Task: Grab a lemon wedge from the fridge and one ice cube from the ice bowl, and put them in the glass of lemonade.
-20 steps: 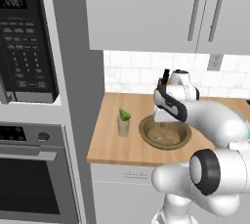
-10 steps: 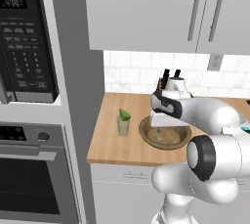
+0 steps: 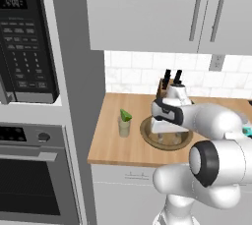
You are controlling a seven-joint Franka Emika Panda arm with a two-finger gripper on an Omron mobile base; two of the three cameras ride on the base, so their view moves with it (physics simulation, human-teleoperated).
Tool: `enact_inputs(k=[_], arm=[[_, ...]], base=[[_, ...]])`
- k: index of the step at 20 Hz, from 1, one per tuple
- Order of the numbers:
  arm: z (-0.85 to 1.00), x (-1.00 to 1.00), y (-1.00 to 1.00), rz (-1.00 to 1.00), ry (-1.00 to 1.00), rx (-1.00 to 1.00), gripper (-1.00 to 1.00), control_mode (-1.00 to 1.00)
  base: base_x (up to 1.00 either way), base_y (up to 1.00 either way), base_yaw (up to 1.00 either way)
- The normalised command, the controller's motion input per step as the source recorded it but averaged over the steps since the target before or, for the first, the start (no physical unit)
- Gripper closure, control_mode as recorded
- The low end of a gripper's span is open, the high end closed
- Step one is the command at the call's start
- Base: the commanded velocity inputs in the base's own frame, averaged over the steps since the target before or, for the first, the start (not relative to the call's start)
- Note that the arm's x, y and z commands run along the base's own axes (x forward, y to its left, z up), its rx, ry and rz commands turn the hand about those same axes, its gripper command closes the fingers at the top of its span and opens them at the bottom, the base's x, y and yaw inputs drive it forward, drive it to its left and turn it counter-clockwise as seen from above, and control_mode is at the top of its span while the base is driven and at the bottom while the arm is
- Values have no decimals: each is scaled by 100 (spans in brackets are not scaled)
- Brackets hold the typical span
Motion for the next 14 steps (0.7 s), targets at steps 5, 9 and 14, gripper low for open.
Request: enact_inputs(k=[5,9,14], arm=[[-11,2,21,5,-7,0,-100,-100],[-16,8,4,12,-4,0,-100,-100],[-31,2,0,13,-1,0,-100,-100]], base=[[0,0,0],[0,0,0],[0,0,0]])
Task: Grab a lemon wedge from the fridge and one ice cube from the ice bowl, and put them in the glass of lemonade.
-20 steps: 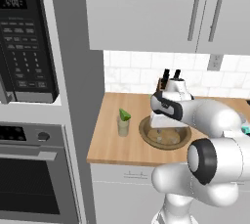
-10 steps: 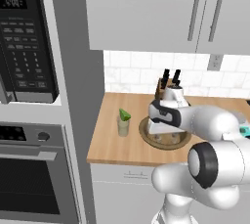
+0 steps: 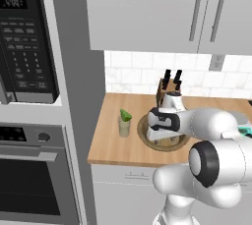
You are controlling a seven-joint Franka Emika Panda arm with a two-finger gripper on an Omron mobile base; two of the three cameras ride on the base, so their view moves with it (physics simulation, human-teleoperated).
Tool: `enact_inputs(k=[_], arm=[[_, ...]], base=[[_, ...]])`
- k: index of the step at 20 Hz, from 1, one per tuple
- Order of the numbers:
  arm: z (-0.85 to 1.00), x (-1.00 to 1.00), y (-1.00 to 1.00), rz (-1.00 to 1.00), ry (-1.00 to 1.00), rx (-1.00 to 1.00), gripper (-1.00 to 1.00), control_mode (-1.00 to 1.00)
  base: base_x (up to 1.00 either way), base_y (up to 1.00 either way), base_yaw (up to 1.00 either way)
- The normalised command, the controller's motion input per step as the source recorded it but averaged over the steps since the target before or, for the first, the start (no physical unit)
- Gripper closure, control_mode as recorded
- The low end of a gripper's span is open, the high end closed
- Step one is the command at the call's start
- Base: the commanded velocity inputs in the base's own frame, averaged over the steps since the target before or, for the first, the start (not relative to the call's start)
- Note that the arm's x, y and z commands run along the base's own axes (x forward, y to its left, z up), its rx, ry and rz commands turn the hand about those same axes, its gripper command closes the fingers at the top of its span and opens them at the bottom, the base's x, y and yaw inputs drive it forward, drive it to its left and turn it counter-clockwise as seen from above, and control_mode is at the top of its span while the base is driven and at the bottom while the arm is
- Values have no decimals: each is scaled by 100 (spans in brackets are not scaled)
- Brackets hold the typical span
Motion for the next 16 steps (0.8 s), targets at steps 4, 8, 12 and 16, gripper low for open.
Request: enact_inputs(k=[4,8,12,16], arm=[[-7,10,0,6,0,0,-100,-100],[0,17,0,1,0,0,-100,-100],[-3,11,-1,0,-1,0,-100,-100],[0,0,-7,2,0,0,-100,-100]], base=[[0,0,0],[0,0,0],[0,0,0],[0,0,0]])
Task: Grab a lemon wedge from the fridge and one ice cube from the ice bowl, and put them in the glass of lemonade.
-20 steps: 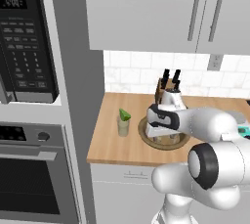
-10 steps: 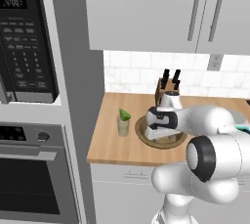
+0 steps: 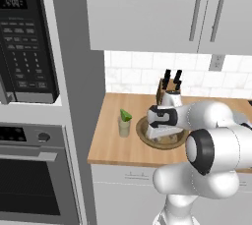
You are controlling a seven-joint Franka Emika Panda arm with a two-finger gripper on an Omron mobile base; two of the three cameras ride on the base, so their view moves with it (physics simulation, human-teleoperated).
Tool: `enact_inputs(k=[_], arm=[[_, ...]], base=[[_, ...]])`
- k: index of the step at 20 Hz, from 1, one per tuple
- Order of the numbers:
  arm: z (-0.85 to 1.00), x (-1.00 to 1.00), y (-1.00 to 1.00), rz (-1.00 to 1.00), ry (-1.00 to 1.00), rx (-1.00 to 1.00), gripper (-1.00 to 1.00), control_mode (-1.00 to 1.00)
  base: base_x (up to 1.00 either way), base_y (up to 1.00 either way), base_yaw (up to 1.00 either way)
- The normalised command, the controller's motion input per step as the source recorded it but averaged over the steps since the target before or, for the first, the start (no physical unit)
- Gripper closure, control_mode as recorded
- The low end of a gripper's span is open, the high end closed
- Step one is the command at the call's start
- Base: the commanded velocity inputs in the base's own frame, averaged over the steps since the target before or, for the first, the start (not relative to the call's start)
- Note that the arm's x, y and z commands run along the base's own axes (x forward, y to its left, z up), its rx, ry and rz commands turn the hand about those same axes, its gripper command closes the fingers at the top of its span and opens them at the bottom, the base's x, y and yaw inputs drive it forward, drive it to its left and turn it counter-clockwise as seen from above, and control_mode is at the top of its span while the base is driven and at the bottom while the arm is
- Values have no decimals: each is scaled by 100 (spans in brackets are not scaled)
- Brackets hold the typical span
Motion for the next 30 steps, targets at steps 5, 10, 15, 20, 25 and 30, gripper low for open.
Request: enact_inputs(k=[5,10,15,20,25,30], arm=[[3,0,-2,16,0,0,-100,-100],[15,-5,0,33,0,0,-100,-100],[0,-8,0,32,0,0,-100,-100],[-21,5,0,15,0,-3,-100,-100],[-3,12,0,13,0,-2,-100,-100],[0,35,0,4,0,-1,-100,-100]], base=[[0,0,0],[0,0,0],[0,0,0],[0,0,0],[0,0,0],[0,0,0]])
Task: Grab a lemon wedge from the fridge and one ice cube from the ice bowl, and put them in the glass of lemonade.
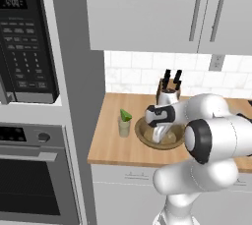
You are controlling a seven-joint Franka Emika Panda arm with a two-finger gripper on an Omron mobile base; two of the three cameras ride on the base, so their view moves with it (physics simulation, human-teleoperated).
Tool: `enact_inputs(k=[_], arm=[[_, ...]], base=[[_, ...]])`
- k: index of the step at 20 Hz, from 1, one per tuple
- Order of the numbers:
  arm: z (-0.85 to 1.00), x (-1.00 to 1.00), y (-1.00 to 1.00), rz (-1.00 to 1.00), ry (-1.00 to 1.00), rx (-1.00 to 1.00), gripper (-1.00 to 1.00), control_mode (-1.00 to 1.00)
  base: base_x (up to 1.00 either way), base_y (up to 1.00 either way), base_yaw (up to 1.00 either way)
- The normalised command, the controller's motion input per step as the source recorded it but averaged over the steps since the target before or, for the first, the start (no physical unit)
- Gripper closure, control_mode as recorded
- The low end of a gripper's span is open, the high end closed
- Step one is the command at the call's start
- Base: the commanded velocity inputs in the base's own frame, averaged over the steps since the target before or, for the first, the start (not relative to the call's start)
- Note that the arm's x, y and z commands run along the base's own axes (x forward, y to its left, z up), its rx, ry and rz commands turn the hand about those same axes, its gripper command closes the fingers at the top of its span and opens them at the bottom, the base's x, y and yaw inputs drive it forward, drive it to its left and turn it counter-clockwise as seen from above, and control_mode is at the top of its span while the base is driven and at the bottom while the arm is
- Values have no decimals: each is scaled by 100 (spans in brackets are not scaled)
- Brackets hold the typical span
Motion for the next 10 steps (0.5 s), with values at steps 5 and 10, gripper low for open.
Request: enact_inputs(k=[5,10], arm=[[-9,36,0,0,-4,0,-100,-100],[0,10,0,0,-5,0,-100,-100]], base=[[0,0,0],[0,0,0]])
